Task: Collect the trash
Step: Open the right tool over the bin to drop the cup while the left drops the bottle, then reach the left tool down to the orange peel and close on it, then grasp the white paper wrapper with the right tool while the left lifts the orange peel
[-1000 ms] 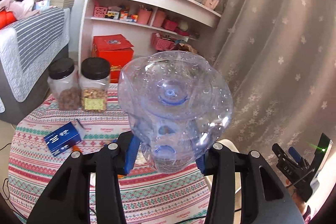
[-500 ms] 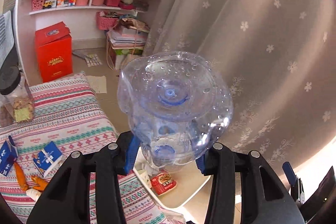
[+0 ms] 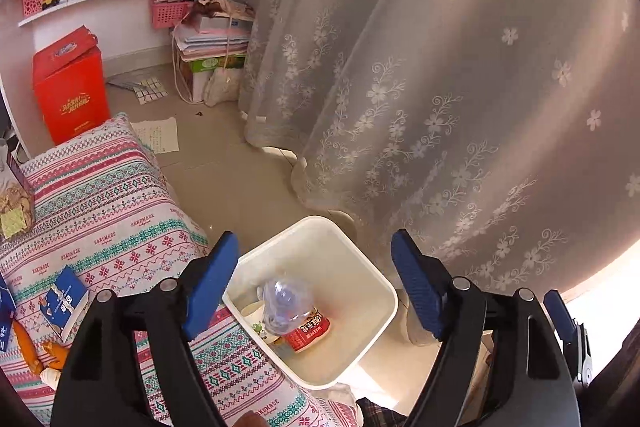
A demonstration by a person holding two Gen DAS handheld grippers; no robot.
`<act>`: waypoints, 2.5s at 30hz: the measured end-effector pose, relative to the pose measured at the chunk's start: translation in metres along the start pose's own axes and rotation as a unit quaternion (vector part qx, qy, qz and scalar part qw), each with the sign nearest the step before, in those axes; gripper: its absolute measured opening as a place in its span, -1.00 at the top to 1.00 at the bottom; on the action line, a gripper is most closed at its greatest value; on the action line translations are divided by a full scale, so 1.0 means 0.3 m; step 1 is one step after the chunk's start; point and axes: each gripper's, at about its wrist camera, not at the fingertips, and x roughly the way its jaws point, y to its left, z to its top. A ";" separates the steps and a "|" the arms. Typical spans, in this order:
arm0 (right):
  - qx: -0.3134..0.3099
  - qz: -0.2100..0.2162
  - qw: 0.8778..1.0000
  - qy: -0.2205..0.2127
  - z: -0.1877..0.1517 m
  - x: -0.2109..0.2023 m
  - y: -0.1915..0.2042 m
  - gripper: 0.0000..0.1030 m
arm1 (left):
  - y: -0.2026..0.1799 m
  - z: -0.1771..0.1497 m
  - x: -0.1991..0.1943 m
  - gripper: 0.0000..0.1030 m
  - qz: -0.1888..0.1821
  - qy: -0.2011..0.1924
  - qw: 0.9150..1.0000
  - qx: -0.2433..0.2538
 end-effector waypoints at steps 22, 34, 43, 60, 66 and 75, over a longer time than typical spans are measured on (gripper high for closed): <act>-0.120 0.125 0.984 0.044 -0.053 -0.037 0.499 -0.87 | 0.882 -0.325 -0.342 -0.53 0.292 0.128 0.948 -0.024; -0.174 0.163 0.968 0.074 -0.104 -0.020 0.723 -0.87 | 1.195 -0.404 -0.246 -0.53 0.327 0.215 0.920 -0.026; -0.194 0.156 0.964 0.092 -0.130 0.020 0.789 -0.87 | 1.240 -0.363 -0.200 -0.53 0.333 0.193 0.923 -0.023; -0.189 0.174 0.960 0.109 -0.128 0.032 0.758 -0.87 | 1.180 -0.550 -0.112 -0.06 0.299 0.148 0.909 -0.251; -0.189 0.249 0.939 0.144 -0.150 0.058 0.806 -0.86 | 1.151 -0.542 -0.076 0.49 0.304 0.154 0.911 -0.234; -0.311 0.411 0.837 0.186 -0.301 0.007 1.014 -0.38 | 0.954 -0.583 -0.578 0.61 0.210 0.055 0.956 -0.198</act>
